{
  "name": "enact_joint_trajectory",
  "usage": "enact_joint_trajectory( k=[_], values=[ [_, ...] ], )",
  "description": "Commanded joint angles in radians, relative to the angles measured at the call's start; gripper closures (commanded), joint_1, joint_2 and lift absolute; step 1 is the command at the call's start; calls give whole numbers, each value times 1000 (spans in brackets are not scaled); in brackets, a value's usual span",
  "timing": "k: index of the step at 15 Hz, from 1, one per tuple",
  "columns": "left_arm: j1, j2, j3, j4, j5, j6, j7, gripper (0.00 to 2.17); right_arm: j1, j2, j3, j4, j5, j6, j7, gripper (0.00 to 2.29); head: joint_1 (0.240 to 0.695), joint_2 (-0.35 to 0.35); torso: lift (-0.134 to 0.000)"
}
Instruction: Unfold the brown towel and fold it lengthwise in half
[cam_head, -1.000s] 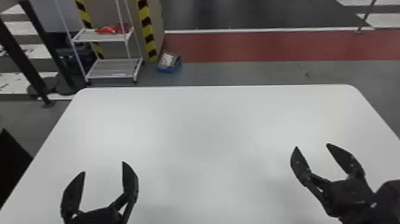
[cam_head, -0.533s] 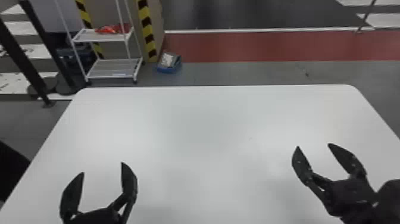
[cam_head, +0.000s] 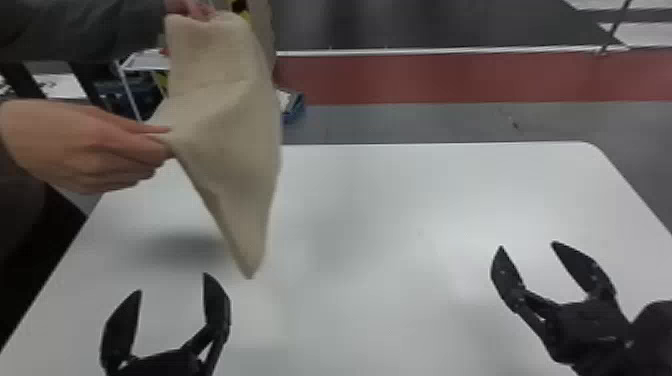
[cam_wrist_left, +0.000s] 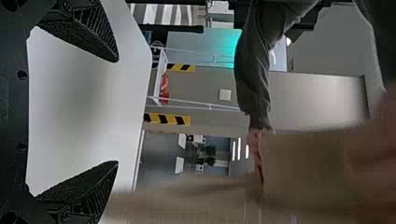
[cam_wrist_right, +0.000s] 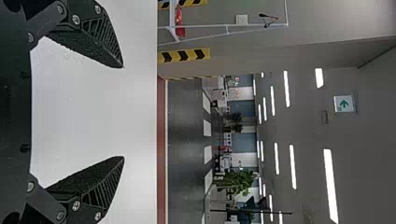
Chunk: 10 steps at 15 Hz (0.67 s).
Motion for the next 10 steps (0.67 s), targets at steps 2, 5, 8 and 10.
enact_joint_trajectory(
  k=[2,5,8,10],
  values=[
    [1,0,0,2,1,-3,0,100,2,0,0,0,0,5,0,201,695,55,-123],
    [1,-1,0,2,1,-6,0,103,6,0,-2,-2,0,2,0,201,695,54,-123],
    [5,0,0,-1,1,-15,0,103,11,-2,-6,-8,0,2,0,198,695,54,-123],
    [7,0,0,-4,1,-15,0,100,12,-3,-8,-11,0,2,0,201,695,52,-123]
  ],
)
